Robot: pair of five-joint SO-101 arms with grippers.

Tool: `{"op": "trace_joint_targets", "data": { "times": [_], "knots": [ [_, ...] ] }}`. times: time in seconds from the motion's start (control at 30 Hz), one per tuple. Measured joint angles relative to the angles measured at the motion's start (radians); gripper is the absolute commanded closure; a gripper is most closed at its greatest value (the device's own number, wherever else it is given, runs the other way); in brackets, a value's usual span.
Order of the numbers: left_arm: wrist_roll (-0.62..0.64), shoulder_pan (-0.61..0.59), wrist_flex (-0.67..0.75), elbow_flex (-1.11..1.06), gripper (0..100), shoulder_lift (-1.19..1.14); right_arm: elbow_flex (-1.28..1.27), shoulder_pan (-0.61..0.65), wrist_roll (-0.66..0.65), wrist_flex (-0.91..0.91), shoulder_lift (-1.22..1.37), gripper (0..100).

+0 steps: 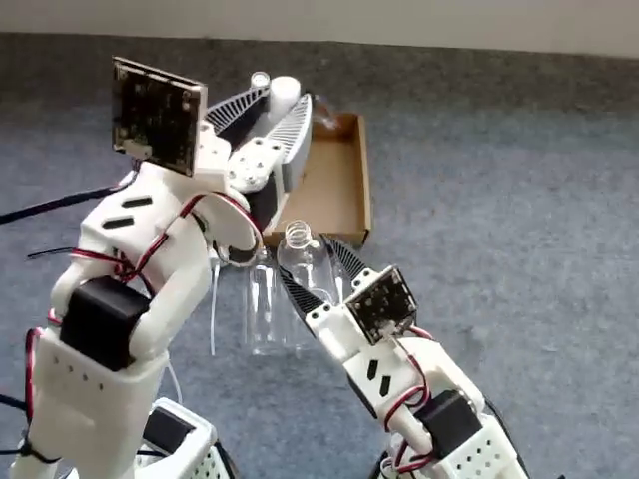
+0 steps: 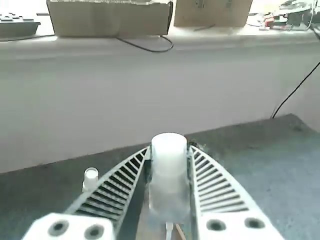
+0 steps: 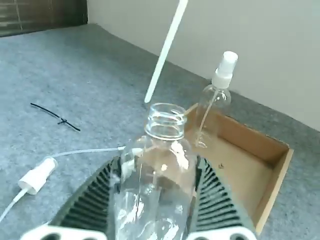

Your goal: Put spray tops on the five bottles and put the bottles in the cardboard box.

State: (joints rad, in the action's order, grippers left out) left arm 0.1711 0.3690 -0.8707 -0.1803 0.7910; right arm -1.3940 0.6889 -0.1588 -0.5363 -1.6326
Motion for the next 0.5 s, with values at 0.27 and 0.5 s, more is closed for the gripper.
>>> {"op": "trace_joint_targets", "data": {
  "times": [0.27, 0.5],
  "knots": [
    [0.0, 0.072, 0.087, -0.006, 94, -0.003, -0.058, 0.006, 0.0, 0.0, -0.028, 99.5],
    [0.0, 0.112, 0.092, -0.006, 94, -0.003, -0.058, 0.006, 0.0, 0.0, -0.029, 99.5]
  ]
}}
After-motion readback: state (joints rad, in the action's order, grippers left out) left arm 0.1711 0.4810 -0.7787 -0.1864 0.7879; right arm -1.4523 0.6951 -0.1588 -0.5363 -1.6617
